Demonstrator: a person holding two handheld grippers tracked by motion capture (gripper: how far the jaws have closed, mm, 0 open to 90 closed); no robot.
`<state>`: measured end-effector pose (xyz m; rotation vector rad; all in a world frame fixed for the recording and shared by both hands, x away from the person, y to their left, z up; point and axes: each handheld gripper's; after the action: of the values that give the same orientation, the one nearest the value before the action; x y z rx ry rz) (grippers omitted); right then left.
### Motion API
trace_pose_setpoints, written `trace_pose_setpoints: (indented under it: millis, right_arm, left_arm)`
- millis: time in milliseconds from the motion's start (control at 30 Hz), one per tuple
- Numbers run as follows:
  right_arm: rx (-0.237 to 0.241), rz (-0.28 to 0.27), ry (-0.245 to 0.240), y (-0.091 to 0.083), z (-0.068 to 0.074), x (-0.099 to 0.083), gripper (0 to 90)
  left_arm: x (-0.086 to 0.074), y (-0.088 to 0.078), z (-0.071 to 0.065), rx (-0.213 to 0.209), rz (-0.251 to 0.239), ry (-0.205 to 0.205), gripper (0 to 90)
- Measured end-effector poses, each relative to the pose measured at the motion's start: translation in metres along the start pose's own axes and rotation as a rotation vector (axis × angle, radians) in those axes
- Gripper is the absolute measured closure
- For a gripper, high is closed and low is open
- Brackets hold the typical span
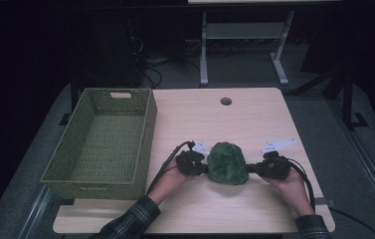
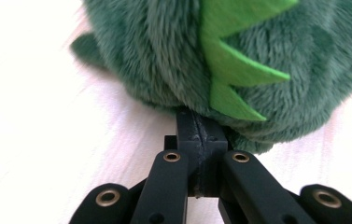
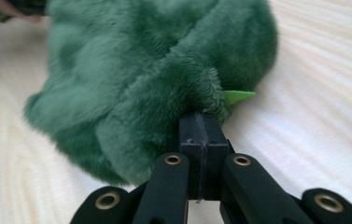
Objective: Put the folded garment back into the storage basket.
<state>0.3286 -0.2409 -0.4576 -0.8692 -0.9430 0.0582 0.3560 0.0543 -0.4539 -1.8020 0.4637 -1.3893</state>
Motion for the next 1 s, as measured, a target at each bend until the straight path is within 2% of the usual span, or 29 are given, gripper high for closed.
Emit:
trace_pose_setpoints:
  millis: [100, 267, 333, 433, 467, 567, 600, 767, 867, 900, 1000]
  right_arm:
    - [-0.009, 0.007, -0.003, -0.002, 0.005, -0.005, 90.0]
    - [-0.042, -0.037, 0.001, -0.012, 0.007, -0.012, 89.3]
    - [-0.064, -0.063, 0.005, -0.018, 0.007, -0.016, 85.4]
    - [-0.091, -0.078, 0.017, -0.024, 0.006, -0.024, 75.1]
    - [-0.101, -0.081, 0.018, -0.025, 0.004, -0.028, 69.7]
    - [-0.133, -0.094, 0.036, -0.03, 0.003, -0.036, 55.4]
    - [-0.148, -0.097, 0.027, -0.031, 0.002, -0.037, 52.3]
    - [-0.206, -0.088, 0.027, -0.033, -0.001, -0.049, 29.7]
    - [-0.262, -0.062, 0.035, -0.031, -0.003, -0.055, 22.2]
    - [-0.28, -0.053, 0.04, -0.031, -0.003, -0.056, 20.6]
    - [-0.281, -0.062, 0.051, -0.03, -0.004, -0.059, 16.8]
  left_arm:
    - [0.0, -0.002, 0.002, 0.008, -0.002, 0.0, 89.6]
    - [-0.003, -0.01, 0.007, 0.028, -0.017, -0.004, 88.1]
    - [-0.004, -0.014, 0.009, 0.035, -0.033, -0.014, 86.8]
    - [-0.007, -0.02, 0.012, 0.036, -0.043, -0.031, 82.8]
    - [-0.008, -0.022, 0.013, 0.035, -0.035, -0.018, 80.9]
    - [-0.01, -0.026, 0.014, 0.041, -0.043, -0.026, 73.5]
    - [-0.01, -0.028, 0.013, 0.044, -0.051, -0.033, 71.4]
    - [-0.007, -0.035, 0.012, 0.039, -0.05, -0.009, 52.7]
    - [-0.003, -0.037, 0.01, 0.027, -0.06, 0.008, 42.2]
    - [-0.001, -0.037, 0.009, 0.026, -0.051, 0.024, 38.2]
    - [0.004, -0.039, 0.006, 0.02, -0.06, 0.048, 28.9]
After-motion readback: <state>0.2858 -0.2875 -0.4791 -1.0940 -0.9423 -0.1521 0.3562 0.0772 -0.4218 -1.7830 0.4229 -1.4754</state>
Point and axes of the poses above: each handheld gripper's, and its own axes: y roughly forward along the jaws, x roughly out of its top, z roughly to its left, and after that the axes turned 2 degrees about y, right-handed
